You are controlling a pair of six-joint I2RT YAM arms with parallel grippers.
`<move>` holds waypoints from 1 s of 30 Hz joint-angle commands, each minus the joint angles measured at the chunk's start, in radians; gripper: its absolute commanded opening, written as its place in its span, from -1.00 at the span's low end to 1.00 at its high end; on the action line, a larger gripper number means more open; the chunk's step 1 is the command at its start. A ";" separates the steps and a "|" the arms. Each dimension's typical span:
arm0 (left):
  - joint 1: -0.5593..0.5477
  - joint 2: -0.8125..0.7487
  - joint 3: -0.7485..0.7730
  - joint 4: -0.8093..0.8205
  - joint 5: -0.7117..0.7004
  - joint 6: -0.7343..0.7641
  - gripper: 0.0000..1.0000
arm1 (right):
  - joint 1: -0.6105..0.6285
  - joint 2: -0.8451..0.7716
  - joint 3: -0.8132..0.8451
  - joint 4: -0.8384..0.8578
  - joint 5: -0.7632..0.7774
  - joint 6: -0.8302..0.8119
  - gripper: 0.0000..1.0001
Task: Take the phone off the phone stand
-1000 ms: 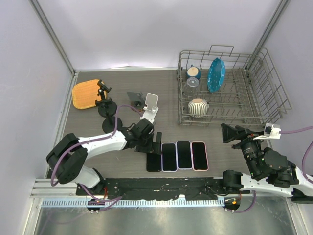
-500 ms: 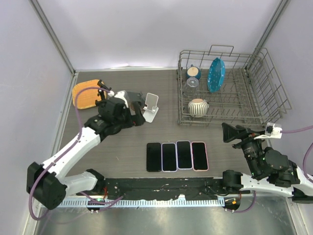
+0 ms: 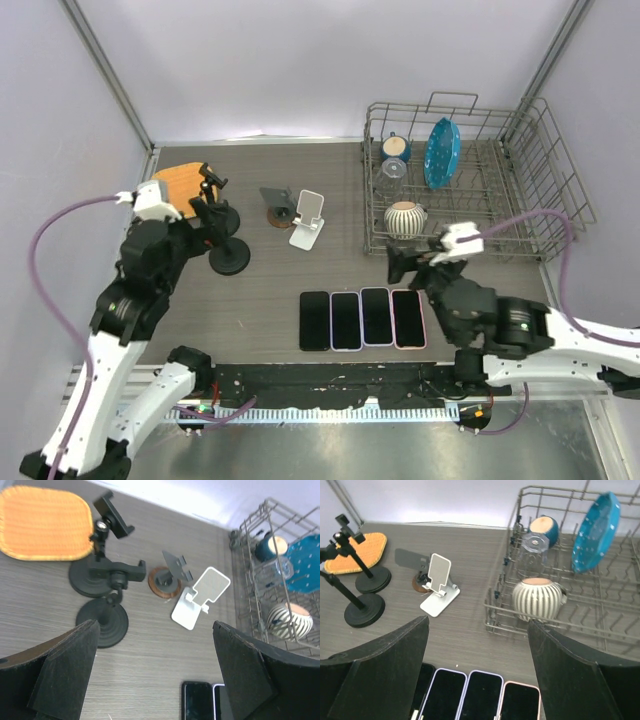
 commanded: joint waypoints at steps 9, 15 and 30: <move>0.004 -0.362 0.012 -0.091 -0.282 0.081 1.00 | -0.483 0.363 0.258 0.048 -0.488 0.032 0.69; 0.003 -0.525 -0.002 -0.059 -0.347 0.141 1.00 | -0.765 0.255 0.250 -0.084 -0.511 0.104 0.71; 0.003 -0.703 0.024 0.029 -0.424 0.249 1.00 | -0.899 -0.322 0.120 -0.080 -0.226 -0.026 0.72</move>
